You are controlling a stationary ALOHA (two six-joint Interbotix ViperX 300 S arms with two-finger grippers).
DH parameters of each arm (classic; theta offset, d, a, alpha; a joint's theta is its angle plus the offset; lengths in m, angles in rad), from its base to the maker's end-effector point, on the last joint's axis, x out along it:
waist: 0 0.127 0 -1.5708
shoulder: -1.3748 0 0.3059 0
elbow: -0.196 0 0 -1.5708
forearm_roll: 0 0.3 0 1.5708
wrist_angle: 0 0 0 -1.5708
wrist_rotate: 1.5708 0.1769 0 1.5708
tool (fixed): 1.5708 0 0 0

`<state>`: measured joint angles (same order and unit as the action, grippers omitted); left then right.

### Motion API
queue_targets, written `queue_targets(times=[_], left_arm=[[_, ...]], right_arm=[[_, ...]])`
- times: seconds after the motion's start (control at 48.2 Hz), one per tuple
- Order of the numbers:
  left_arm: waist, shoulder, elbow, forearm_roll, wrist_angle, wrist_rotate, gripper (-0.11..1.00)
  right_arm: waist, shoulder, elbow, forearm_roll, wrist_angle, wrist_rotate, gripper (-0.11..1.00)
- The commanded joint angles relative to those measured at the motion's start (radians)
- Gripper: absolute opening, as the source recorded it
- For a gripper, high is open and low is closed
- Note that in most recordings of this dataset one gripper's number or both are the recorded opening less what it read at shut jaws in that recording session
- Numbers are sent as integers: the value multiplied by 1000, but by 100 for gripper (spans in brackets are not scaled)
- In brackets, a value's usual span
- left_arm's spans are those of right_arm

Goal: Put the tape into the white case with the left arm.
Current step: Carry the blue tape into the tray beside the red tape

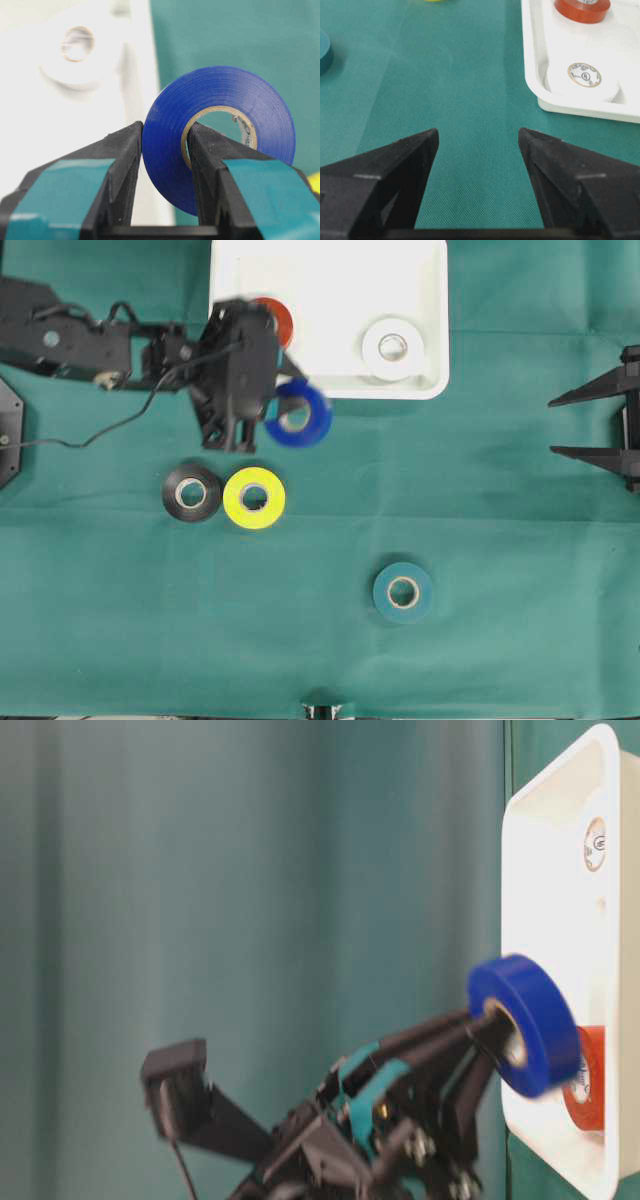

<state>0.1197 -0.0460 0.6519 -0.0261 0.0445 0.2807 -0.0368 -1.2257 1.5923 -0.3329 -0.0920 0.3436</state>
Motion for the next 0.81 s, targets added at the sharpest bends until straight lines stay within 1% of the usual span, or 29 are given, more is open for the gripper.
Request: queue_targets(times=[0.0,0.415,0.788], left_arm=[[40,12,-51,3,-12,2,26],[192,133,-153,3,-12,5,26],[284,202,-213,3,-12,5,26]], right_arm=[[-2,5,-11,-3,-11,2,98],[0,5,-11,-2,-11,2,98],[-2,5,-6,-2,-20,2,98]])
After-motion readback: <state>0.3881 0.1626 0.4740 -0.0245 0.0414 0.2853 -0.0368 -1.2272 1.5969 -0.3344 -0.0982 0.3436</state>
